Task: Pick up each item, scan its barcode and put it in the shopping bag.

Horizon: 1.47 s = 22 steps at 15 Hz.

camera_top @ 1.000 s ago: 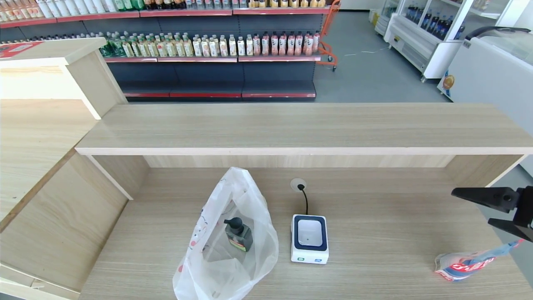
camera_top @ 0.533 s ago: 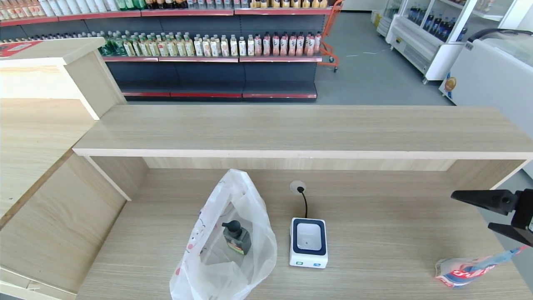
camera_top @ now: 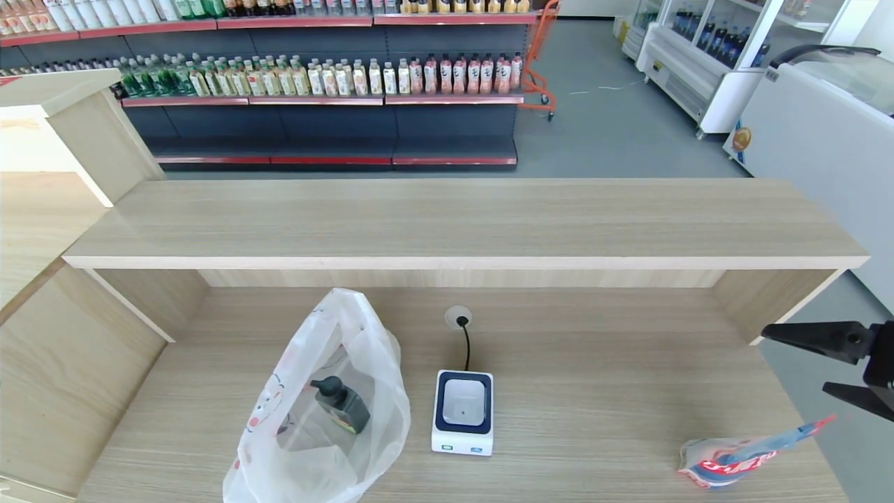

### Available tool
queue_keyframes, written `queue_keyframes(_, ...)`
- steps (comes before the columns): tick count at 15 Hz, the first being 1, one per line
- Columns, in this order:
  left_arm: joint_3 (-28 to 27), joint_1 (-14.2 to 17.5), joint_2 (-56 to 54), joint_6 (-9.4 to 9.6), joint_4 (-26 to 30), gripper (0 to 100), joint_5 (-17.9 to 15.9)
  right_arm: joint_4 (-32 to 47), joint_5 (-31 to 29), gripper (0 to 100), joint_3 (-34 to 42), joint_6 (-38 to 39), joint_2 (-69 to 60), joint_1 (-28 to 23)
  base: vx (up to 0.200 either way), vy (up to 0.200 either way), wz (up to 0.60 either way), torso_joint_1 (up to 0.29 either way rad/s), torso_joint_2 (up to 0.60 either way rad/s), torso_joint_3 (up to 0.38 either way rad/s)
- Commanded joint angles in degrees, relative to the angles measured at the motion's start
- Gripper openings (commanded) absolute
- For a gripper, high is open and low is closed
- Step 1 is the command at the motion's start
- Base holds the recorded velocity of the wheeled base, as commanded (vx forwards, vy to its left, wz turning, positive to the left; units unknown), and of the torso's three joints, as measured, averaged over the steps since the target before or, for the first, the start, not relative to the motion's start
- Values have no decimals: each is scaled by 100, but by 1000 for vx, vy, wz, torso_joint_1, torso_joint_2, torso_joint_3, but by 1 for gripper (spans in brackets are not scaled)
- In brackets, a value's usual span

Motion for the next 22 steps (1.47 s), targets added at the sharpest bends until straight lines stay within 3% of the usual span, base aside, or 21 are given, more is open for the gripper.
queue_keyframes(1,1,0,-2,-7,-6,100,-4,6,2,100,14,5,-26,9,0,0,0,0,0,0)
queue_keyframes(7,1,0,-2,-332,-24,100,75,165,28,100,5,5,-131,9,-167,0,0,2,1,2)
queue_keyframes(9,1,0,-2,-323,-24,100,75,165,28,100,5,5,-131,9,-200,0,0,14,5,0)
queue_keyframes(13,1,0,-2,-121,-15,100,49,165,2,100,5,22,-114,-9,-150,0,0,1,-1,3)
queue_keyframes(16,1,0,-2,-94,-15,100,40,165,-59,100,-66,93,71,-475,0,-67,0,1,-1,1)
queue_keyframes(18,1,0,-2,37,-15,100,49,165,-68,100,-92,277,370,-1160,0,-200,0,-17,0,10)
queue_keyframes(22,1,0,-2,37,-15,100,49,349,-42,100,-206,743,563,-1468,0,-200,0,12,4,0)
